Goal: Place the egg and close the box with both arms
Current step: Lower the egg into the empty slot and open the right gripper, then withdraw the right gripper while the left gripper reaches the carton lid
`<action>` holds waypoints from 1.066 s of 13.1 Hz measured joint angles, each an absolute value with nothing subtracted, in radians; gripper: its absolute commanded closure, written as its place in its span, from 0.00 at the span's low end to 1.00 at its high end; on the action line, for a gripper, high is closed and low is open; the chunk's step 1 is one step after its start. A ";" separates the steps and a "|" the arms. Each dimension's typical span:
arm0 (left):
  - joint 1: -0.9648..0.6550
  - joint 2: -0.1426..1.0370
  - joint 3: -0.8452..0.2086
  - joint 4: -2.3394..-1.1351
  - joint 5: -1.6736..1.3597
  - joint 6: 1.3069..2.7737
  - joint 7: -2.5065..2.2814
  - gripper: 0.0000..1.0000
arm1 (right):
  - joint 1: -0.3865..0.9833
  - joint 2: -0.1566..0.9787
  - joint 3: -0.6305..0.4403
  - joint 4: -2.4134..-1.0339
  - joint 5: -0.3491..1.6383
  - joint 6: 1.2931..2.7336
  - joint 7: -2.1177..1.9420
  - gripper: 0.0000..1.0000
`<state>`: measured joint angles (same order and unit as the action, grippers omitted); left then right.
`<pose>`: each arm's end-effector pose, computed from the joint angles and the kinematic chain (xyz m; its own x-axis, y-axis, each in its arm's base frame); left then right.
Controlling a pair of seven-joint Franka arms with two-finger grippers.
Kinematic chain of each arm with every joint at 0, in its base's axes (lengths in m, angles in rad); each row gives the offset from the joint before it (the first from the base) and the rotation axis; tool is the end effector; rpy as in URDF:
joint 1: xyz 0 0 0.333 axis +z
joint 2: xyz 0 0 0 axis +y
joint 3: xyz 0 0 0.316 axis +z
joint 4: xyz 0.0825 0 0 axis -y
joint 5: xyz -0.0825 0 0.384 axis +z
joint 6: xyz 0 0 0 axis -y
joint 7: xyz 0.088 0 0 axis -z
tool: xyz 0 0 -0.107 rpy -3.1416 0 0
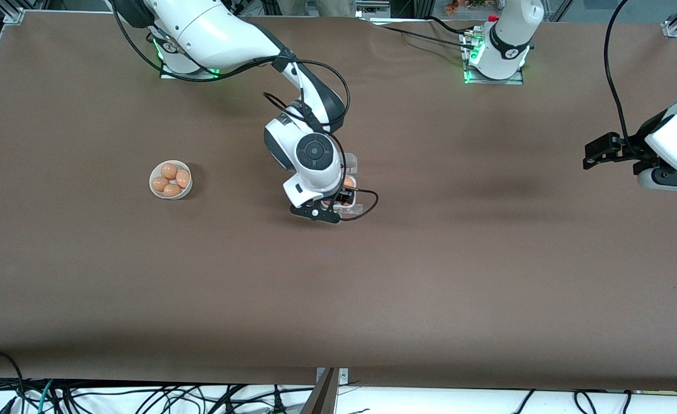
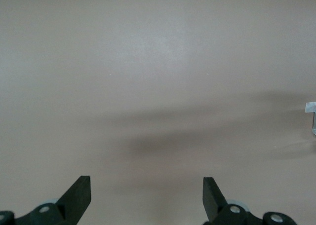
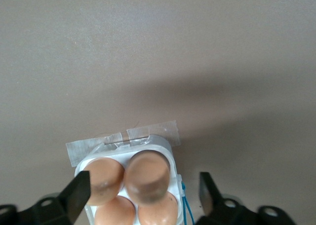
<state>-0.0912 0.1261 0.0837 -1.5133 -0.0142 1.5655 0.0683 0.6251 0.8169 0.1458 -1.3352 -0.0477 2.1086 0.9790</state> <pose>0.5900 -0.0089 0.5791 0.9945 -0.0757 -0.0730 -0.0752 -0.9971 0.0087 0.5464 0.4945 0.2408 0.9718 -0.2237 -0.0748 -0.2248 -0.9744 -0.0071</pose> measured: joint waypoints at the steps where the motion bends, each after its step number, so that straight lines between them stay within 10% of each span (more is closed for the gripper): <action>1: -0.092 0.126 0.083 -1.513 -0.014 1.565 0.068 0.00 | 0.625 0.817 0.146 -1.335 -0.048 2.109 0.979 0.00; 5: -0.108 0.128 0.046 -1.514 -0.043 1.565 0.051 0.05 | 0.624 0.806 0.135 -1.330 -0.052 2.075 0.976 0.00; 10: -0.244 0.168 -0.003 -1.515 -0.102 1.565 -0.216 0.61 | 0.608 0.650 0.034 -1.341 -0.052 1.822 0.849 0.00; 14: -0.438 0.216 -0.017 -1.516 -0.108 1.565 -0.480 0.83 | 0.591 0.435 -0.107 -1.509 -0.032 1.758 0.624 0.00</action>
